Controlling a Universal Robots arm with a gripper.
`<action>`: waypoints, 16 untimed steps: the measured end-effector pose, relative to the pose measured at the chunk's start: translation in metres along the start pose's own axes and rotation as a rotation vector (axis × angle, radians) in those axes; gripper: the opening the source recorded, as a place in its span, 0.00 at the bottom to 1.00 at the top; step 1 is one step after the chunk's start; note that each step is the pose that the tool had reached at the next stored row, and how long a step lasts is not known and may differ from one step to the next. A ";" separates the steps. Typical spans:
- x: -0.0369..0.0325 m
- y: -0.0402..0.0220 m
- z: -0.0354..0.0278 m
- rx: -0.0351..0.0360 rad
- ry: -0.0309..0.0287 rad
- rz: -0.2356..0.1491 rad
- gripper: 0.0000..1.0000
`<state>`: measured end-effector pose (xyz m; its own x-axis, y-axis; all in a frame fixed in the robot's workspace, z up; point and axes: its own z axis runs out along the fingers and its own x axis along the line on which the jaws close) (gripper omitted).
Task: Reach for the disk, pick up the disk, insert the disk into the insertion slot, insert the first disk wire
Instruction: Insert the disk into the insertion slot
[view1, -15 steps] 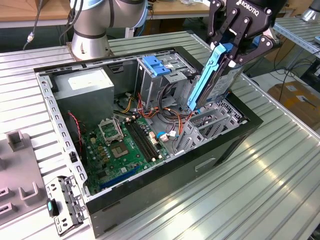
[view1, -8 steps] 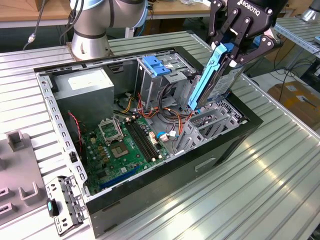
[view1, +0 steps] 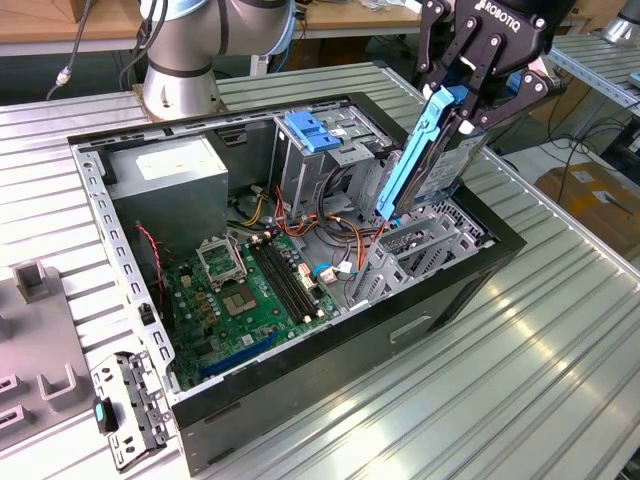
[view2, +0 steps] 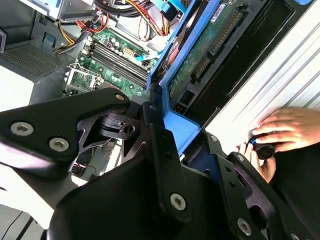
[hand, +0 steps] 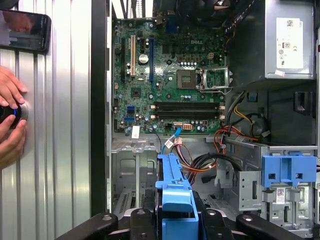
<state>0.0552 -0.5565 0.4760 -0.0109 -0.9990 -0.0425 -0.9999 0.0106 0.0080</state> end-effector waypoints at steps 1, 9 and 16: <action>0.0001 -0.0003 0.0001 0.0000 -0.0002 0.000 0.37; 0.0138 0.0004 0.0099 0.0082 0.0000 -0.001 0.37; 0.0153 0.0010 0.0150 0.0084 0.0050 -0.001 0.37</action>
<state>0.0539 -0.5711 0.4603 -0.0100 -0.9992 -0.0375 -0.9999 0.0100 -0.0005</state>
